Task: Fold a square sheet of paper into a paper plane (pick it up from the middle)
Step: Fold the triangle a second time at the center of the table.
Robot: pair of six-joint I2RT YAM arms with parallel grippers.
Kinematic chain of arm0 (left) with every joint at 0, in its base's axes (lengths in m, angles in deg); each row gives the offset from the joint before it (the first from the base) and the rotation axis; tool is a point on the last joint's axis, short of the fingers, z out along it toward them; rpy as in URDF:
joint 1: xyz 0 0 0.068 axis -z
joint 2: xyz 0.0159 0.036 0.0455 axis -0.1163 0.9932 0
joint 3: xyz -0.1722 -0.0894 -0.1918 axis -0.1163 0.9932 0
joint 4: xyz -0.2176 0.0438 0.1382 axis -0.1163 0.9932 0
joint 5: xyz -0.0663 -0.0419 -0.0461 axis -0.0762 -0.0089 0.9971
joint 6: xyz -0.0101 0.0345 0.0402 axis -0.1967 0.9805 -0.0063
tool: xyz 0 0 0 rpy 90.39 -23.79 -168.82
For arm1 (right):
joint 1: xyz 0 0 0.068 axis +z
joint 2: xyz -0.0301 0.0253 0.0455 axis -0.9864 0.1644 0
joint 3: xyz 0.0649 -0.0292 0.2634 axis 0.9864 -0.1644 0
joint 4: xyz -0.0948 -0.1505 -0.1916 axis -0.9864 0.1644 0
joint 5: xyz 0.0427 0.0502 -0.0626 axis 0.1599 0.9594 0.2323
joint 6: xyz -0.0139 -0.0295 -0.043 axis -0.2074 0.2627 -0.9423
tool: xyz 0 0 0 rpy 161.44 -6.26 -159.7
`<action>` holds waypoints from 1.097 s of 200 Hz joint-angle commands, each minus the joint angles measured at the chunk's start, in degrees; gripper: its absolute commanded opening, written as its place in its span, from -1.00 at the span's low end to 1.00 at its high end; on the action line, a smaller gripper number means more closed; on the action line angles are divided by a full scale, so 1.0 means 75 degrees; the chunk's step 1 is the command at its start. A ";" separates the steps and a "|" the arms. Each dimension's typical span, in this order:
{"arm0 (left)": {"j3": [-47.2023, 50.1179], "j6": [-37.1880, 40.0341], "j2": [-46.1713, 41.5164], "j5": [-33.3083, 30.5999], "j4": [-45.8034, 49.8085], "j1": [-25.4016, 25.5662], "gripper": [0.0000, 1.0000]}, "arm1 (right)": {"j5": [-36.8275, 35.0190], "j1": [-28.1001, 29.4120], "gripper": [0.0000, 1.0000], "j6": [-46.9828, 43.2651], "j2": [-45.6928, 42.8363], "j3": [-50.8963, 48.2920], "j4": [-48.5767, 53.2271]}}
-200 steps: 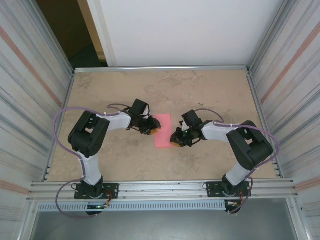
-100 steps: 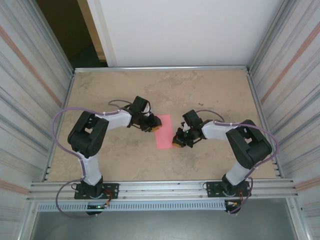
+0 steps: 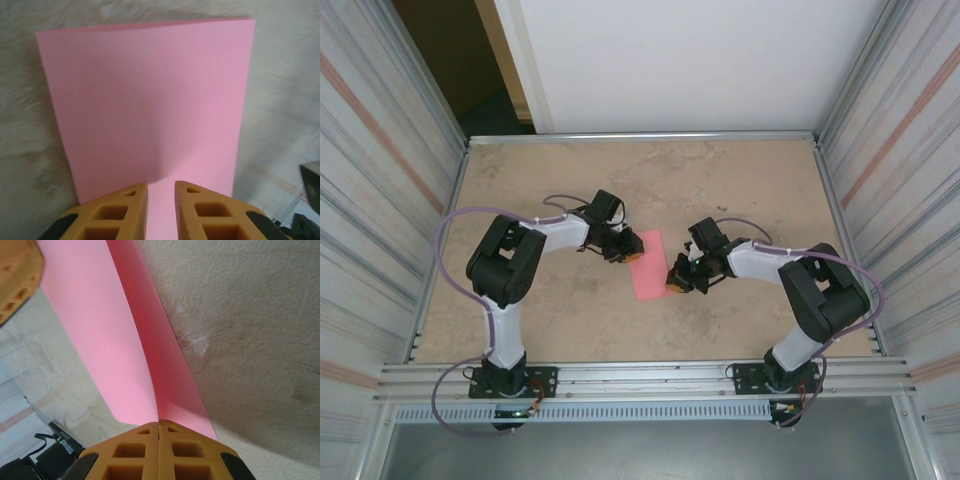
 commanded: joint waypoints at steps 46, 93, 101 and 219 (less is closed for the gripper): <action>-0.0056 0.0283 0.0212 -0.0098 0.0334 -0.0075 -0.57 | 0.0441 0.0166 -1.00 -0.0337 0.0289 0.0722 -0.0395; -0.0031 0.0323 0.0130 -0.0031 0.0303 -0.0072 -0.58 | 0.0379 0.0376 -1.00 -0.0179 0.0913 0.1282 -0.0794; -0.0044 0.0333 0.0086 -0.0015 0.0297 -0.0079 -0.58 | 0.0312 0.0408 -1.00 -0.0132 0.0996 0.1326 -0.0835; -0.0205 0.0537 -0.0266 -0.0859 0.0685 -0.0226 -0.59 | 0.0112 0.0495 -1.00 0.0258 0.1338 0.1159 -0.1496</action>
